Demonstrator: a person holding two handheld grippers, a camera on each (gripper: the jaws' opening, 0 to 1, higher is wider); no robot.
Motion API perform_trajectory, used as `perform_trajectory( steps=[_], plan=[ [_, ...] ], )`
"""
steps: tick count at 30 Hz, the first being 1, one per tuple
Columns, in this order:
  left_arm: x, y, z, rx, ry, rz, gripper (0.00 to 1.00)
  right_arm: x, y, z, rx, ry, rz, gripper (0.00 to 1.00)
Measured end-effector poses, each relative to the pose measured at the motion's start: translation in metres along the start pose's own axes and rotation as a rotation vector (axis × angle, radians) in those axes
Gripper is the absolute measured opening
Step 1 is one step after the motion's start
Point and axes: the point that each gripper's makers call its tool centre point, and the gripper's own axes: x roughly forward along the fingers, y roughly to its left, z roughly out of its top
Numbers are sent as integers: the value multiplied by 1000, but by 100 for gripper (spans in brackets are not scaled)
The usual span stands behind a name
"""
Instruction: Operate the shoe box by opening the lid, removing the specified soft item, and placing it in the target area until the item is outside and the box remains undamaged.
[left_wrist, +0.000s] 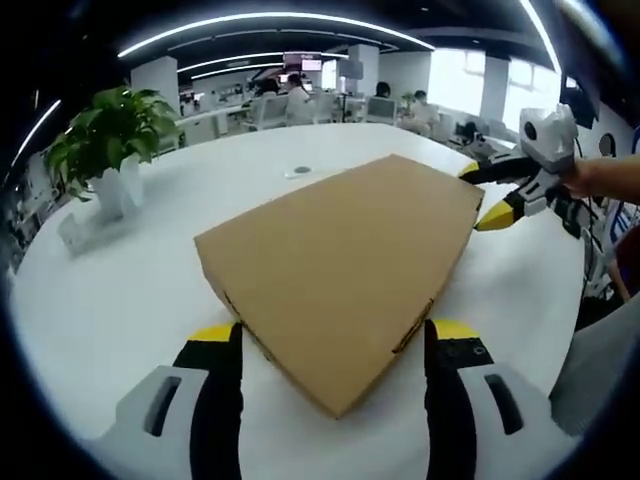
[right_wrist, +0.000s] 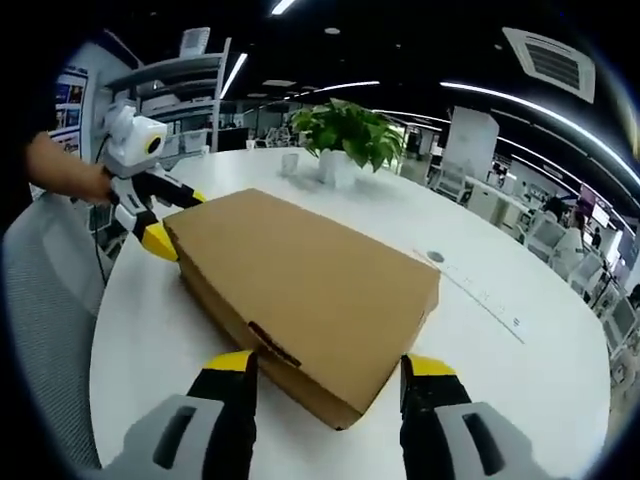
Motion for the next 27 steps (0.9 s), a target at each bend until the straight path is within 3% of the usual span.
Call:
perform_trajectory(
  steps=[27],
  plan=[
    [0,16,-1,50,30,-76,72,0,20,5,97,-11,-43,53]
  ],
)
